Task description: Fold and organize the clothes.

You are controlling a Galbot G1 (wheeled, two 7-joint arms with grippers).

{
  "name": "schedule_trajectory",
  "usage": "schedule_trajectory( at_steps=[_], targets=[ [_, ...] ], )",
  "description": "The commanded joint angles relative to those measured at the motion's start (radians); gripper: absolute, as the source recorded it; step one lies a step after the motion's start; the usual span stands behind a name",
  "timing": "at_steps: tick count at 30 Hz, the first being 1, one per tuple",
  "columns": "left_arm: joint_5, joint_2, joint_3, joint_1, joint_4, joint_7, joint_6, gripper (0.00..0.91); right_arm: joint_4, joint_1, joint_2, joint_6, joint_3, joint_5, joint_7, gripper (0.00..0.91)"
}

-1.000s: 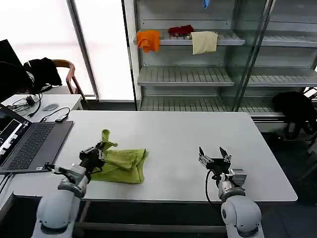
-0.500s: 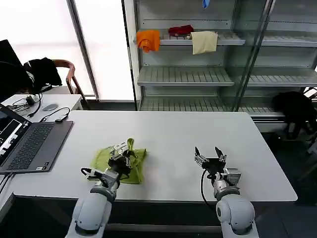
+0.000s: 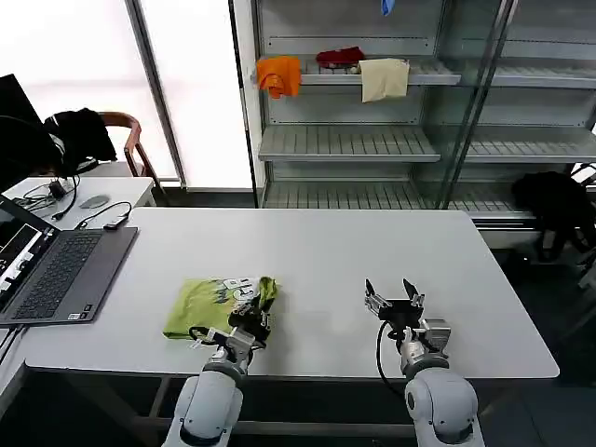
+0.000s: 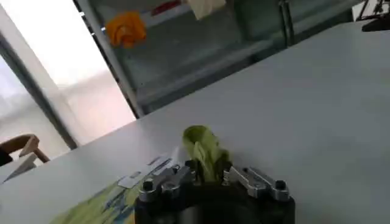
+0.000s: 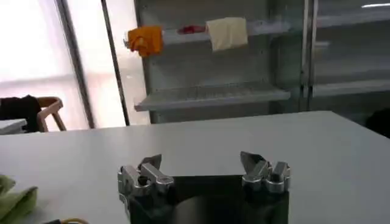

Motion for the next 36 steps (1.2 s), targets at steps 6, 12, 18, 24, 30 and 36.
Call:
schedule_trajectory(
  at_steps=[6,12,18,24,30,36],
  targets=[
    [0.032,-0.044,0.045,0.004,0.039,-0.022,-0.001,0.907,0.009,-0.005,0.004,0.003,-0.004,-0.008,0.002,0.907],
    [-0.077,-0.045,0.042,0.013,0.012,-0.018,-0.027,0.907,0.018,-0.009,0.005,0.003,-0.004,-0.013,0.005,0.907],
    [-0.396,0.021,-0.089,0.010,-0.154,0.008,-0.099,0.907,0.041,-0.013,0.003,-0.003,-0.003,-0.013,0.006,0.907],
    [-0.672,0.142,-0.384,-0.017,-0.169,0.022,-0.075,0.907,0.048,-0.019,-0.003,-0.004,-0.001,-0.014,0.006,0.907],
    [-0.696,0.257,-0.505,0.003,-0.029,0.023,-0.073,0.907,0.044,-0.003,-0.019,-0.016,0.000,-0.016,0.007,0.907],
    [-0.669,0.241,-0.494,0.006,0.057,0.016,-0.048,0.907,0.031,-0.002,-0.015,-0.017,-0.024,-0.038,0.004,0.907]
  ],
)
